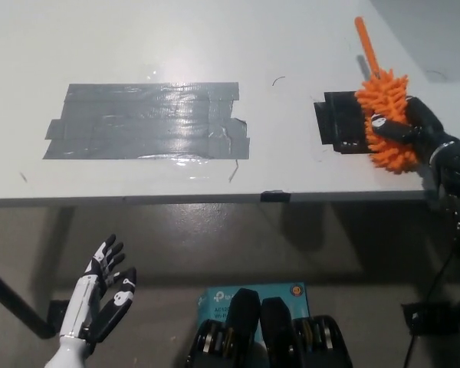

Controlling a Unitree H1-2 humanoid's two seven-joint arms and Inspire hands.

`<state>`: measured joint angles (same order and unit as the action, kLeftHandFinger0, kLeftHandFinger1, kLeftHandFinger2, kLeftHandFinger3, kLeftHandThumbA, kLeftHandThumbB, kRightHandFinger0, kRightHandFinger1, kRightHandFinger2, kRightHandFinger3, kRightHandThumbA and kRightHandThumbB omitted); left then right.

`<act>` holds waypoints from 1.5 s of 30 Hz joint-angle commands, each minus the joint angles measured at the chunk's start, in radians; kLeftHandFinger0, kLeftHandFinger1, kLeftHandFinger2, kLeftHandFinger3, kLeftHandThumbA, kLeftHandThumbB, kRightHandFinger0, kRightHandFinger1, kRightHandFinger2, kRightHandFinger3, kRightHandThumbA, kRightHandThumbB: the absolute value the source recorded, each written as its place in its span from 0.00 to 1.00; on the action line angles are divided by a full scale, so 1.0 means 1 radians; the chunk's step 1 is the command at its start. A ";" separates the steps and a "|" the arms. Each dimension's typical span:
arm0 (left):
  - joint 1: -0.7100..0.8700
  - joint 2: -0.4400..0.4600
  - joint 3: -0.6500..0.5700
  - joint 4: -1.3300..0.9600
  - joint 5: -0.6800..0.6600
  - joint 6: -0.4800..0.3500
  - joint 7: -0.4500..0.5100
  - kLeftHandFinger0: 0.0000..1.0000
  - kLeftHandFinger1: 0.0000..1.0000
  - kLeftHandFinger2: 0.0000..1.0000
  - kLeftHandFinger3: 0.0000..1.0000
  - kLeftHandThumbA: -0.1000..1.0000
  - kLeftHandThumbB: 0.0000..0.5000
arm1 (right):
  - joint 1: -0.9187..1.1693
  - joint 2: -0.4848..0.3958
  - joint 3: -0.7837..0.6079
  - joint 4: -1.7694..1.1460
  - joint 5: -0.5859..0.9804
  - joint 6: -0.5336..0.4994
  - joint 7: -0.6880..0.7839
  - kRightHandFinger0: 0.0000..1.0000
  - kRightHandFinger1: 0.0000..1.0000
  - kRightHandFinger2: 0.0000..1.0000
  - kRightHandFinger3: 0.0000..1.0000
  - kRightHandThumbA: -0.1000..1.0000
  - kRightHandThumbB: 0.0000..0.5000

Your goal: An orange duster is kept infront of the robot in the middle of the table and the robot extends its right arm to grab the duster, picks it up and hands it to a person

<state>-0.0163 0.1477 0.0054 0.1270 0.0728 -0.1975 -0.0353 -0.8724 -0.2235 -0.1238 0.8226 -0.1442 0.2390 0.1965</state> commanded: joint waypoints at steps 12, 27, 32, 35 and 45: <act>-0.035 0.013 0.012 -0.027 -0.011 -0.011 -0.002 0.83 0.94 1.00 1.00 0.57 0.24 | -0.036 0.152 -0.189 -0.277 0.740 0.231 0.167 0.05 0.49 0.90 1.00 0.00 0.16; -0.042 0.008 0.011 -0.034 -0.016 -0.002 -0.004 0.81 0.92 1.00 1.00 0.54 0.23 | -0.039 0.261 -0.218 -0.134 0.746 0.231 0.175 0.00 0.39 0.76 1.00 0.00 0.28; -0.049 0.009 0.010 -0.027 -0.018 -0.013 -0.006 0.81 0.92 1.00 1.00 0.53 0.25 | -0.052 0.271 -0.231 -0.062 0.718 0.231 0.165 0.00 0.38 0.74 1.00 0.00 0.33; -0.052 0.010 0.010 -0.031 -0.019 -0.012 -0.007 0.81 0.92 1.00 1.00 0.53 0.24 | -0.057 0.275 -0.228 -0.035 0.708 0.231 0.140 0.00 0.36 0.71 0.89 0.00 0.32; -0.073 0.016 0.007 -0.021 -0.011 -0.018 -0.008 0.81 0.92 1.00 1.00 0.53 0.24 | -0.076 0.278 -0.230 -0.009 0.709 0.231 0.114 0.00 0.37 0.75 1.00 0.00 0.33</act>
<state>-0.0719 0.1470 0.0068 0.1301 0.0689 -0.1913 -0.0355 -0.8734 0.0440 -0.3505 0.8285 0.5148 0.4605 0.3045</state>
